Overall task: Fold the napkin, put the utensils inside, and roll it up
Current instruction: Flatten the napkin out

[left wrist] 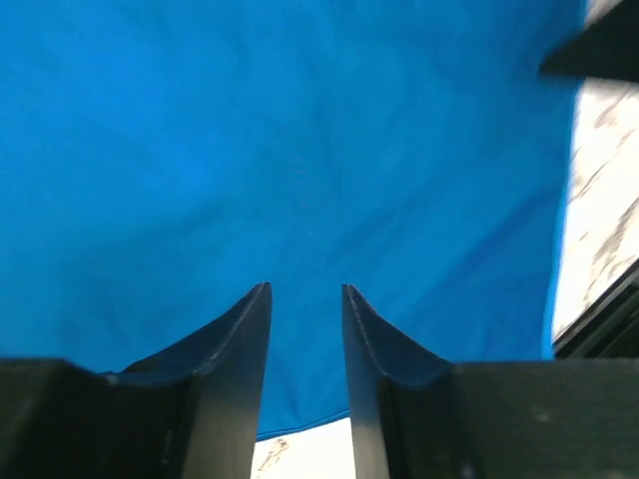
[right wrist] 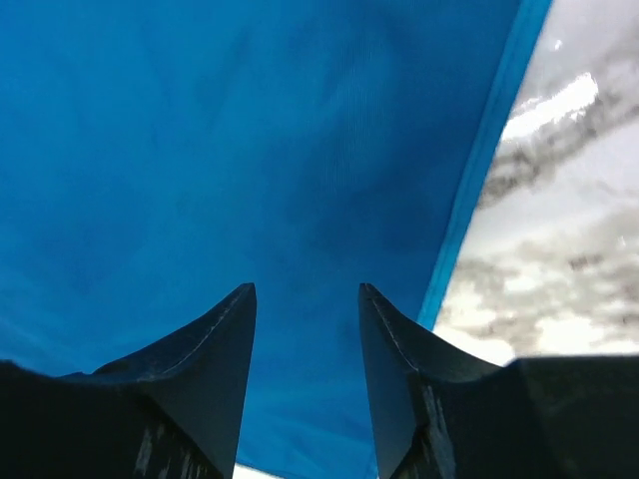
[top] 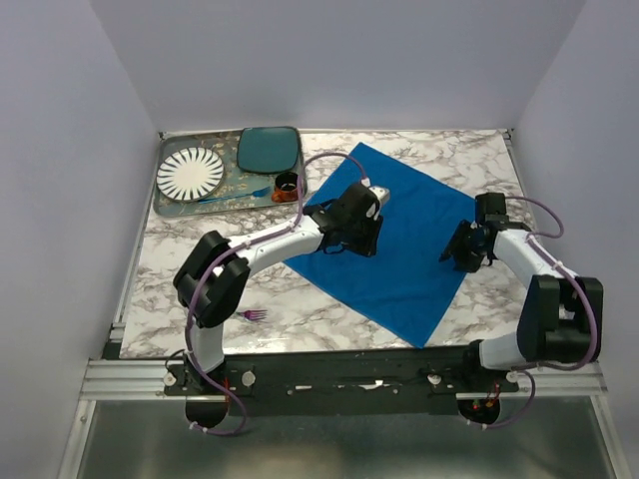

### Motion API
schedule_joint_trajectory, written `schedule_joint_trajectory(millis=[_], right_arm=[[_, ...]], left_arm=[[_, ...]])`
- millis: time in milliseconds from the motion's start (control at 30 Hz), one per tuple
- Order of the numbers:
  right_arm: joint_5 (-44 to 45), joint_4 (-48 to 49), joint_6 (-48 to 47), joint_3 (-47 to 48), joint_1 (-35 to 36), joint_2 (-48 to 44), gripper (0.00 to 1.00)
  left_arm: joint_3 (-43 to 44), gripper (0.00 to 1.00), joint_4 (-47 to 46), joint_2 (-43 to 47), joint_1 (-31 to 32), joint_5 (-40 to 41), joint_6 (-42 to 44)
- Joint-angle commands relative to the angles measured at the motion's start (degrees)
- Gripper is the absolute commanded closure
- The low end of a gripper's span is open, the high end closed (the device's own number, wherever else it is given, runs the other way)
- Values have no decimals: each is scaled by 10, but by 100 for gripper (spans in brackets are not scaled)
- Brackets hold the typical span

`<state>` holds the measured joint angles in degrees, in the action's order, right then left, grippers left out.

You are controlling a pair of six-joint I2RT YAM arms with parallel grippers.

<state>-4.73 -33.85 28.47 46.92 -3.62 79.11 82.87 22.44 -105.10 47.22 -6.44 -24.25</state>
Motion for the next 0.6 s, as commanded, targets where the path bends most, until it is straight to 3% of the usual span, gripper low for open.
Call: schedule_joint_trajectory(millis=[0,167,300,567], right_arm=[[26,71,19,17,-8,67,46],[75,84,26,9,-10,102,46],[55,88,34,9,-34,136,46],[87,66,13,5,-53,121,46]], left_arm=[[-32,60,-60,-15,21,12,-22],[-70,62,-97,-35,41,27,-47],[-107,62,-136,-45,54,20,-76],[-140,64,-169,-49,91,27,-95]])
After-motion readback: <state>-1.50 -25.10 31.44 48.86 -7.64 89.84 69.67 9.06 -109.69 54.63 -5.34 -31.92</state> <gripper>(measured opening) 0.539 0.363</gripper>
